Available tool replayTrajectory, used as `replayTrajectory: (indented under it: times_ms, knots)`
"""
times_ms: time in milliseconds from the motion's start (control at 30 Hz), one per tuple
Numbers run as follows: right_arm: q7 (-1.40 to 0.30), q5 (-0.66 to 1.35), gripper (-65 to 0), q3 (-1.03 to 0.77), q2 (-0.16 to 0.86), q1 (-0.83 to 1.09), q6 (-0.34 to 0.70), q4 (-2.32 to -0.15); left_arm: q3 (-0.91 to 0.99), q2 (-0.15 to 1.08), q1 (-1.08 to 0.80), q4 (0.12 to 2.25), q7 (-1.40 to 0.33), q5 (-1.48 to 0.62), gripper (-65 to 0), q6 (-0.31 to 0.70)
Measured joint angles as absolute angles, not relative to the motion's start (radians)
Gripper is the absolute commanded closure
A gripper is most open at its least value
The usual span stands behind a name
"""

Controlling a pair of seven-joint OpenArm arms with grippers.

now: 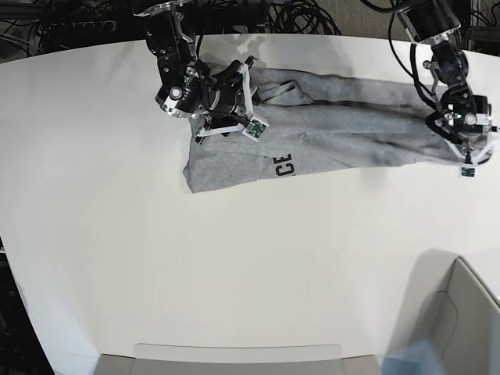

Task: Fold the T-shirt properly

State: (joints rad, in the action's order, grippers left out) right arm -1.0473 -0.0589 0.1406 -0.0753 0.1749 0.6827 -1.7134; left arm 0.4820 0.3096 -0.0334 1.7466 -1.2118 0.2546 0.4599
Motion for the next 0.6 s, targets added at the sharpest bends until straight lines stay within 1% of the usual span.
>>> replayTrajectory:
  times_ms: [100,267,500,533,600]
  knots:
    - [-1.044,-0.056,-23.4,0.149,-0.057,0.175,0.683,-1.713,0.494,0.314,-0.031,1.781,-1.212,0.262,0.0,0.459]
    - [-1.045,-0.057,-23.4,0.141,-0.056,0.177,0.683,-1.713,0.477,0.300,-0.036,1.722,-1.222,0.258,0.0,0.460]
    - [-1.039,-0.048,-23.4,0.068,-0.056,0.176,0.677,-1.712,0.480,0.308,-0.034,1.644,-1.227,0.262,0.0,0.460]
    - [-1.039,-0.048,-23.4,0.066,-0.055,0.176,0.677,-1.712,0.480,0.307,-0.033,1.644,-1.227,0.262,-2.1,0.460]
    - [-1.029,-0.044,-23.4,0.070,-0.041,0.177,0.676,-1.712,0.480,0.308,-0.034,1.645,-1.226,0.262,-10.0,0.459]
